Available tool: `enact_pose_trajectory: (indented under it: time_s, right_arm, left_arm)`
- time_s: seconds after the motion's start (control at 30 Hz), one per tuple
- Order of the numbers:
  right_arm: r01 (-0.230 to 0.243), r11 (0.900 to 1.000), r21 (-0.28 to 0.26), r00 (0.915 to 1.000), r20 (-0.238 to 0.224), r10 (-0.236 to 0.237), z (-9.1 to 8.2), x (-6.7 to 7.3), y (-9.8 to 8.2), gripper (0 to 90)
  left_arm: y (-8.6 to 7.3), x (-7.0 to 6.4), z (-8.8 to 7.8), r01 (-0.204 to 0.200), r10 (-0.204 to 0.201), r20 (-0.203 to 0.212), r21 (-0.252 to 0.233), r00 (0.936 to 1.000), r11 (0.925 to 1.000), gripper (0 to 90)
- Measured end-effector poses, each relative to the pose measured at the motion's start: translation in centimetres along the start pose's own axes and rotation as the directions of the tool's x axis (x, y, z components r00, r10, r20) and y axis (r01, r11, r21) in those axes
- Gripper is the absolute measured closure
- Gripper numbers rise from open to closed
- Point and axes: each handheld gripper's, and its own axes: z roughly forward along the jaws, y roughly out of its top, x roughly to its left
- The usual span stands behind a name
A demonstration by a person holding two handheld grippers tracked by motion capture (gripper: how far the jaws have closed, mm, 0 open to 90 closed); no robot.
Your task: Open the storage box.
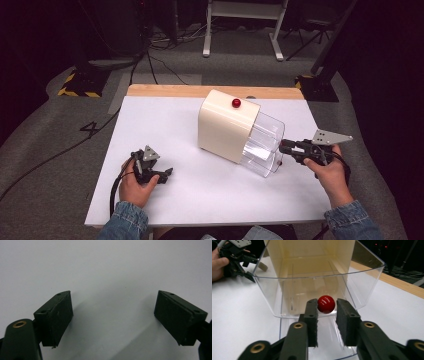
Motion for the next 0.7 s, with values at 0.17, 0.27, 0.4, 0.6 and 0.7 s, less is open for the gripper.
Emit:
enact_pose_trajectory:
  time_s: [0.17, 0.27, 0.4, 0.6, 0.7]
  right_arm:
    - [-0.014, 1.0, 0.011, 0.9996, 0.024, 0.014, -0.2, -0.1, -0.6, 58.3]
    - [-0.017, 1.0, 0.02, 0.9993, 0.032, 0.017, -0.4, -0.2, -1.0, 55.8]
    - [-0.021, 1.0, 0.017, 0.9988, 0.044, 0.02, -0.9, -0.3, -1.4, 52.6]
    - [-0.036, 0.999, 0.028, 0.9963, 0.079, 0.033, -2.2, -0.5, -2.1, 45.3]
    - [-0.052, 0.998, 0.033, 0.9929, 0.109, 0.048, -3.0, -0.6, -2.5, 40.3]
  left_arm:
    - [0.0, 0.0, 0.0, -0.001, 0.001, -0.002, 0.001, 1.0, 1.0, 15.5]
    - [0.0, 0.0, 0.0, 0.004, -0.004, 0.0, 0.001, 1.0, 1.0, 15.5]
    - [0.0, 0.0, 0.0, 0.002, -0.002, 0.001, 0.0, 1.0, 1.0, 15.5]
    - [0.0, 0.0, 0.0, 0.0, 0.0, 0.0, 0.0, 1.0, 1.0, 15.5]
    - [0.0, 0.0, 0.0, -0.002, 0.002, -0.001, -0.001, 1.0, 1.0, 15.5]
